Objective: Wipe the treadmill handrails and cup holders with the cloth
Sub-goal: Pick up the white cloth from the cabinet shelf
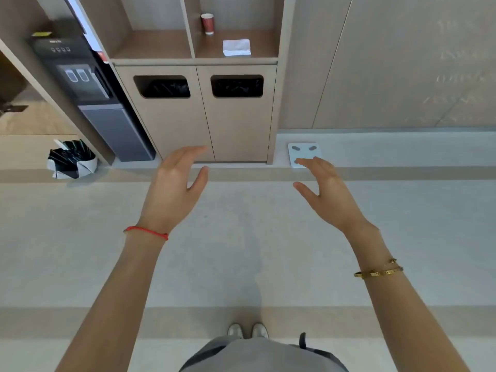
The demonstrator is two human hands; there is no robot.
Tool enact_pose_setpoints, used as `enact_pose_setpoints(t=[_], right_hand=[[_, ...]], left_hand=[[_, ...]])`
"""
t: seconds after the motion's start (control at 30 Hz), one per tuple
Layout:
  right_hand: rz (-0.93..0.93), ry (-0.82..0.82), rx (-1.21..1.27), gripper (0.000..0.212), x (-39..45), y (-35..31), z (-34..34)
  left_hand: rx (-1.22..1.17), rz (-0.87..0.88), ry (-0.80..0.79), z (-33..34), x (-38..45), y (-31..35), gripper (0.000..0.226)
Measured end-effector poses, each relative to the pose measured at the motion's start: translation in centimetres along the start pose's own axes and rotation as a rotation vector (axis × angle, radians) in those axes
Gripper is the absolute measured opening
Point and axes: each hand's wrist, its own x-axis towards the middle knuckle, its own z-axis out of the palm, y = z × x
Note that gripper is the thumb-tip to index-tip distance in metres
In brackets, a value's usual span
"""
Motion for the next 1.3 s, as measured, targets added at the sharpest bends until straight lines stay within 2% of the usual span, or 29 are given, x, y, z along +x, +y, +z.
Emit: enact_pose_setpoints(t=[0.33, 0.57, 1.0, 1.3], right_hand=[[0.03, -0.016, -0.002, 0.05, 1.3, 2.4, 0.5], [0.045, -0.06, -0.005, 0.05, 6.2, 3.7, 1.9], [0.073, -0.043, 0.04, 0.048, 26.8, 5.2, 6.7], [0.09, -0.042, 0.027, 0.049, 39.8, 6.4, 9.7]], left_hand=[[0.047, -0.054, 0.011, 2.3, 0.8, -0.3, 0.036], [0.053, -0.107, 0.011, 3.7, 4.2, -3.0, 0.037], [0.03, -0.143, 0.017, 6.4, 21.2, -14.9, 0.039], [-0.024, -0.122, -0.038, 8.8, 33.0, -21.7, 0.039]])
